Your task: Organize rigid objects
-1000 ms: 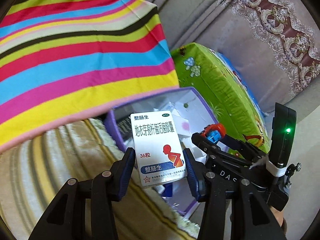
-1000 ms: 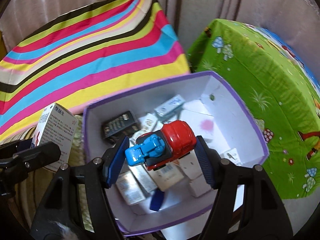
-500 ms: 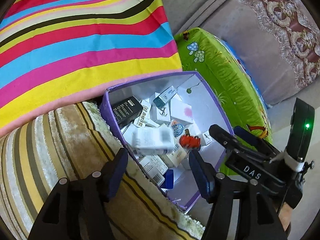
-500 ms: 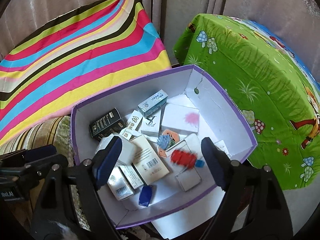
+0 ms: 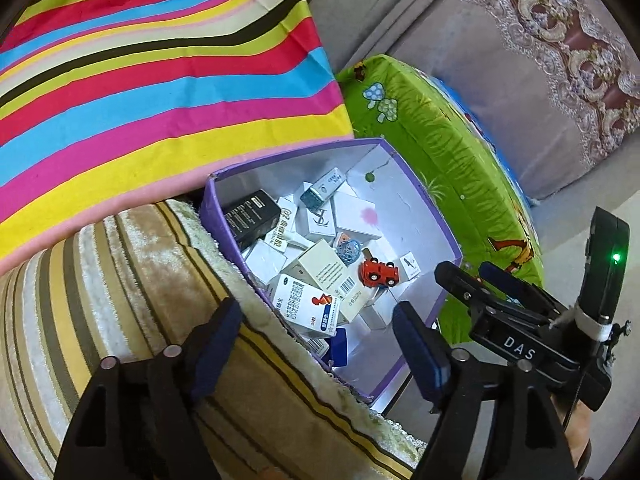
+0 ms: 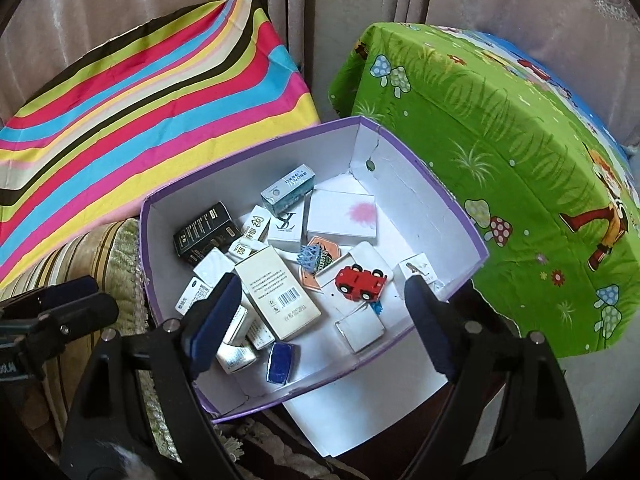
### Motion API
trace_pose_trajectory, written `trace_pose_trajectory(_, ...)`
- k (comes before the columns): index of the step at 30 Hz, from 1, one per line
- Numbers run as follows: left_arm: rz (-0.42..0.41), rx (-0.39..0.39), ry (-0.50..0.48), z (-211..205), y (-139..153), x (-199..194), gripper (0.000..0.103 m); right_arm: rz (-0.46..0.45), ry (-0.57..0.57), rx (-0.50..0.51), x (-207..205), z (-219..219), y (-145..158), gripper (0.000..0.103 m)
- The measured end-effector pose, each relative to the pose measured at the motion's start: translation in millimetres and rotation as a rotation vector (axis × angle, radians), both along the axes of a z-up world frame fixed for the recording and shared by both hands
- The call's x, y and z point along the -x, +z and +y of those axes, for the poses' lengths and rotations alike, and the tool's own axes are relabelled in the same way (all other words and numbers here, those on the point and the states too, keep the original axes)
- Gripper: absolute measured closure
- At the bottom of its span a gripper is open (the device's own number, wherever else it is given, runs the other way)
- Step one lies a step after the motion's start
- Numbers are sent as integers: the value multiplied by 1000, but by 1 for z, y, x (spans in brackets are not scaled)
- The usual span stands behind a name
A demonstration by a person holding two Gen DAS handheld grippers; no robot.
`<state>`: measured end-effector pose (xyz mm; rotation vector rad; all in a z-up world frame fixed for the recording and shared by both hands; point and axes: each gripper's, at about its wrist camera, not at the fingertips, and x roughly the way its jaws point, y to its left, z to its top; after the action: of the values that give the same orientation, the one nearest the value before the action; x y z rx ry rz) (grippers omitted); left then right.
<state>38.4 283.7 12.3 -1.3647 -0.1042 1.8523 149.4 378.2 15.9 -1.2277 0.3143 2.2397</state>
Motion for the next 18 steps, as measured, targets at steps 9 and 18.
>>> trace_pose_trajectory(9,-5,-9,-27,3,0,-1,15,-7,7,4,2,-2,-5,17)
trace_pose_trajectory(18,-3,3,-31,4,-1,-1,15,-9,7,6,2,-3,-6,17)
